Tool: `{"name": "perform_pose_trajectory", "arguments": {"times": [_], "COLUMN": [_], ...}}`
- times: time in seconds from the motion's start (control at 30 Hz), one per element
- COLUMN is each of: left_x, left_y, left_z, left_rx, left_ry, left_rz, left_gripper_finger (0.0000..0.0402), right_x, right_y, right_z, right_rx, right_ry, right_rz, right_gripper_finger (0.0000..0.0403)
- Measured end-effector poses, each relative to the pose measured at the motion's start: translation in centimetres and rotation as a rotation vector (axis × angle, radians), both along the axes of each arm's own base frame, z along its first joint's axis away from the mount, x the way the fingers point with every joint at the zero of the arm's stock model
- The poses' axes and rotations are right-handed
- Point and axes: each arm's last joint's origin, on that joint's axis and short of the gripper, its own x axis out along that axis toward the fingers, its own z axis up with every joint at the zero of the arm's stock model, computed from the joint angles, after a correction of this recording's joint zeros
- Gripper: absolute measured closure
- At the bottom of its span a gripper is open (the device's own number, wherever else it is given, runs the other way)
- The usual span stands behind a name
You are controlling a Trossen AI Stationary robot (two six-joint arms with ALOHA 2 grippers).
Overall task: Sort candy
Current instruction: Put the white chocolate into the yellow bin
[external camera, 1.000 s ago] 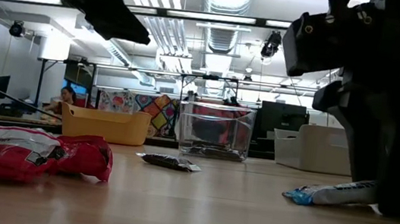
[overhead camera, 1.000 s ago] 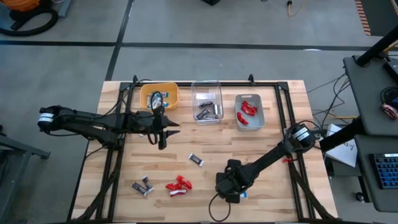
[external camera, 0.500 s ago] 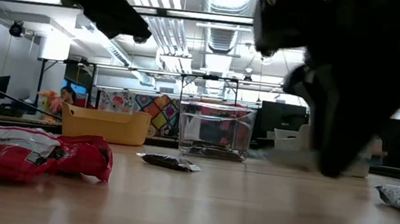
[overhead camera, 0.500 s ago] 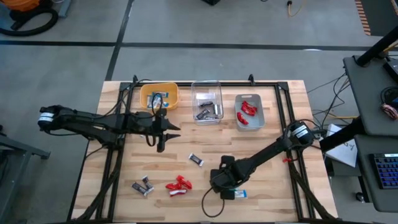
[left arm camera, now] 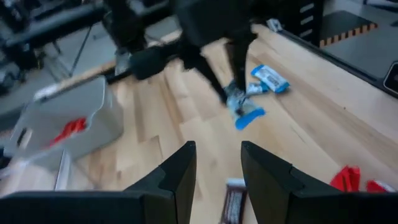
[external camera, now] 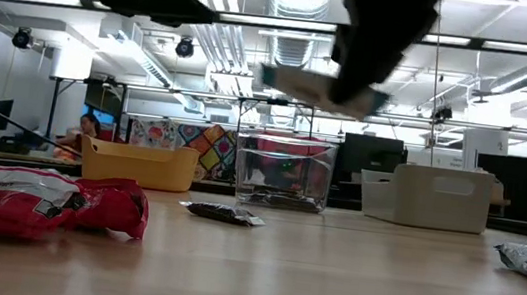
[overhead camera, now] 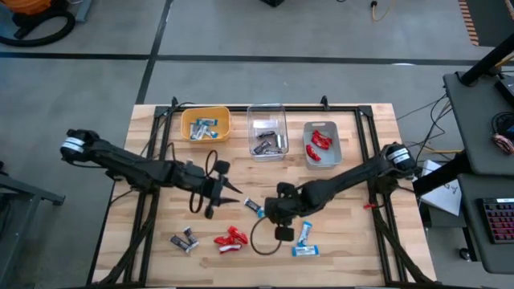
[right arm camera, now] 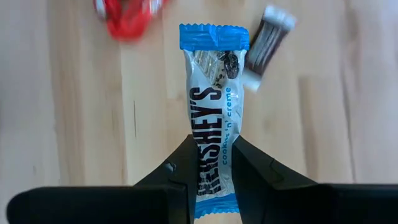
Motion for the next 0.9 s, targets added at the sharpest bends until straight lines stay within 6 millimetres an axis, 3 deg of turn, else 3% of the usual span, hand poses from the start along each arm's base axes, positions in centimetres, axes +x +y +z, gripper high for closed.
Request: {"name": "perform_pose_trajectory", "arguments": {"times": [0.23,0.9], "left_x": [1.5,1.9], "left_y": [-0.9,-1.2], "left_z": [-1.2,-1.7], "left_rx": [0.042,0.081], "left_ry": [-0.034,-0.049], "left_rz": [-0.036,-0.059], "left_gripper_finger": [0.029,0.029], "right_x": [1.3,3.3], "right_y": [-2.1,-6.5], "right_z": [1.8,2.7], "right_rx": [0.106,0.285], "right_ry": [-0.132,-0.242], "right_rz": [0.021,0.039], "right_gripper_finger": [0.0333,0.0334]}}
